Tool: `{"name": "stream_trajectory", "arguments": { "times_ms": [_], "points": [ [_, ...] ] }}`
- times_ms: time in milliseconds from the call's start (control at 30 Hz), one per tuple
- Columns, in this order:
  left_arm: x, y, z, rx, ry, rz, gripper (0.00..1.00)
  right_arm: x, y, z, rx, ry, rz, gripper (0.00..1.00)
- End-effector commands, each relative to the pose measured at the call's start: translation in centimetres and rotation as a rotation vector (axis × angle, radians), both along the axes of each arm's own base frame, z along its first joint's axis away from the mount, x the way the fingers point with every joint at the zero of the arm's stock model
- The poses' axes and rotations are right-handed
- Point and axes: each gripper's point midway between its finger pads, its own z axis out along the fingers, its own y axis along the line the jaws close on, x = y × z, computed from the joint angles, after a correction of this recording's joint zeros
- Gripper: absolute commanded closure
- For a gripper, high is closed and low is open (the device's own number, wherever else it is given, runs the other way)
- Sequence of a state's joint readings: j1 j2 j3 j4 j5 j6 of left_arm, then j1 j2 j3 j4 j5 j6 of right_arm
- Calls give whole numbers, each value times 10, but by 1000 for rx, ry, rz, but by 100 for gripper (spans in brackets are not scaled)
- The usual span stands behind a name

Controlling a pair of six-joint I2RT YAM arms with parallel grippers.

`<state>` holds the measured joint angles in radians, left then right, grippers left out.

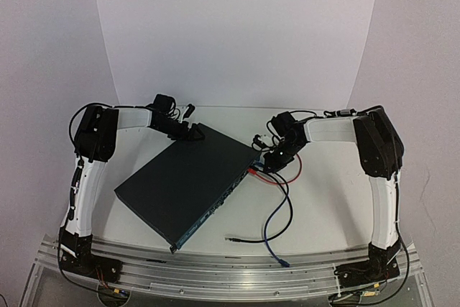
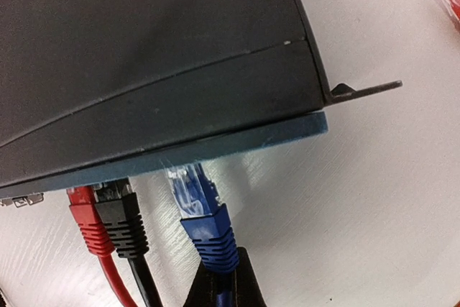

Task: Insert the plug into the switch port

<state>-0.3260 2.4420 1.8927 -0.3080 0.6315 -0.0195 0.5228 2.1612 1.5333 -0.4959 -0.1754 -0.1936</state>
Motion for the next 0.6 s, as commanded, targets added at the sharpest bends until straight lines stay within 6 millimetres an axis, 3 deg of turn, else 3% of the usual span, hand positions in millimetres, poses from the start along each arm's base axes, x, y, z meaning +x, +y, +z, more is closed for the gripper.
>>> {"name": "stream_trajectory", "arguments": {
  "times_ms": [0, 433, 567],
  "points": [
    [-18, -20, 10, -49, 42, -89, 4, 25, 11, 38, 47, -141, -11, 100],
    [-16, -21, 11, -54, 41, -92, 4, 37, -1, 44, 18, -172, -69, 100],
    [-15, -22, 11, -56, 41, -92, 4, 32, 7, 50, 69, -148, -61, 100]
  ]
}}
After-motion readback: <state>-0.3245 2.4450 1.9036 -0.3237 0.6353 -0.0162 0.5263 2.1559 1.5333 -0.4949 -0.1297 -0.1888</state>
